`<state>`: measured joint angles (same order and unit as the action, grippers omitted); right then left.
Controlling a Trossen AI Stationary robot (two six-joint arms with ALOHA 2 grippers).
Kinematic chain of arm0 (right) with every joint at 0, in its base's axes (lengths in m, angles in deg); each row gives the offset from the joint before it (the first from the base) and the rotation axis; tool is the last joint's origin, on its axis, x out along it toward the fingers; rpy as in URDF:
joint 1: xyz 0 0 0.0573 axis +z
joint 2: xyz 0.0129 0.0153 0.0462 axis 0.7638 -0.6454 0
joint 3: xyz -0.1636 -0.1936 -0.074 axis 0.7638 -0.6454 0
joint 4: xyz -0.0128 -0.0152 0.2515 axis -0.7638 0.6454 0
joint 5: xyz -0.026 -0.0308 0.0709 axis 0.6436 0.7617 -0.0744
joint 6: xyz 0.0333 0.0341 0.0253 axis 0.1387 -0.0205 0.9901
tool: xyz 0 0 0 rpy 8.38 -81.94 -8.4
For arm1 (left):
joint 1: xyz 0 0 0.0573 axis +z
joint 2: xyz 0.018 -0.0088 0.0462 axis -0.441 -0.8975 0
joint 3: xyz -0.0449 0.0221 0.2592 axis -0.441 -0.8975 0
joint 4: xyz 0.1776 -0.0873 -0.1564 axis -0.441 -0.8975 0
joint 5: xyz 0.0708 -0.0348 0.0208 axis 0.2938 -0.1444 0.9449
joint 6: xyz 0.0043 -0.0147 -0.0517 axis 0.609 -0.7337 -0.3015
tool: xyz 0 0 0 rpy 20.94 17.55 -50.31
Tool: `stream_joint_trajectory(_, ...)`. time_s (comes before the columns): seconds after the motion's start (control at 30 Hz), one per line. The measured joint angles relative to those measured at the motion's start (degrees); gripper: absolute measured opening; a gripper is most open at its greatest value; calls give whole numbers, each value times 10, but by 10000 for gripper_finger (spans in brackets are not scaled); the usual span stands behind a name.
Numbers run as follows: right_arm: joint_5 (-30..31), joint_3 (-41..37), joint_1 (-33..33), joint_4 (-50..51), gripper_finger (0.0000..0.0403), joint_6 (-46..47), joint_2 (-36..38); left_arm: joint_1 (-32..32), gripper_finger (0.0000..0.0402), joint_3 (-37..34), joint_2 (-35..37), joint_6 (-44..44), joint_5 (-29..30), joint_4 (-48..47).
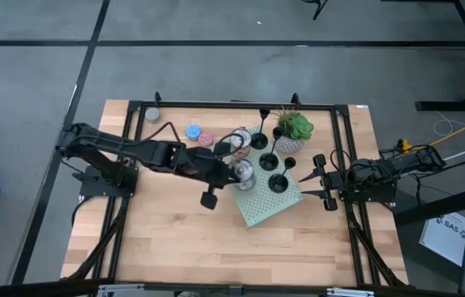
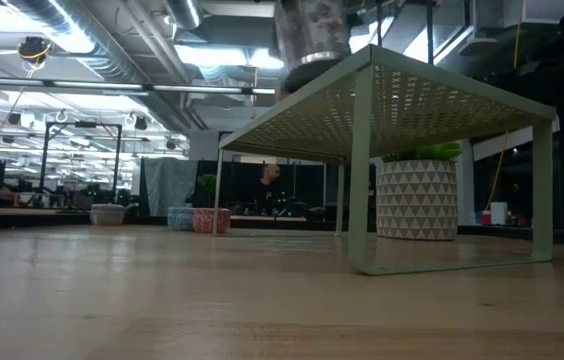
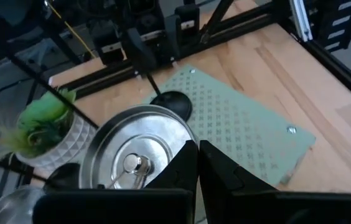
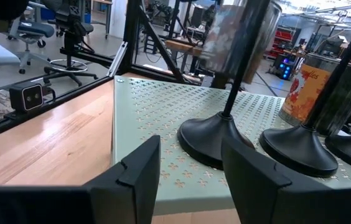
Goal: Pick & Place candle stick holders
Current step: Put the brown canned scented candle on the shelf aligned with the other canned scented candle
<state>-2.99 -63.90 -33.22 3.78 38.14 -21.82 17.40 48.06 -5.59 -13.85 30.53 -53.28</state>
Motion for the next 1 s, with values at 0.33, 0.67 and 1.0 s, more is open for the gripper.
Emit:
stream_joint_trajectory(0.33, 0, 0, 0, 0, 172, 0, 0, 4, 2, 0, -49, 31, 13, 49)
stream_joint_trajectory(0.67, 0, 0, 0, 0, 172, 0, 0, 15, 2, 0, -56, 36, 34, 56)
stream_joint_trajectory(1.0, 0, 0, 0, 0, 172, 0, 0, 26, 1, 1, -70, 36, 31, 62)
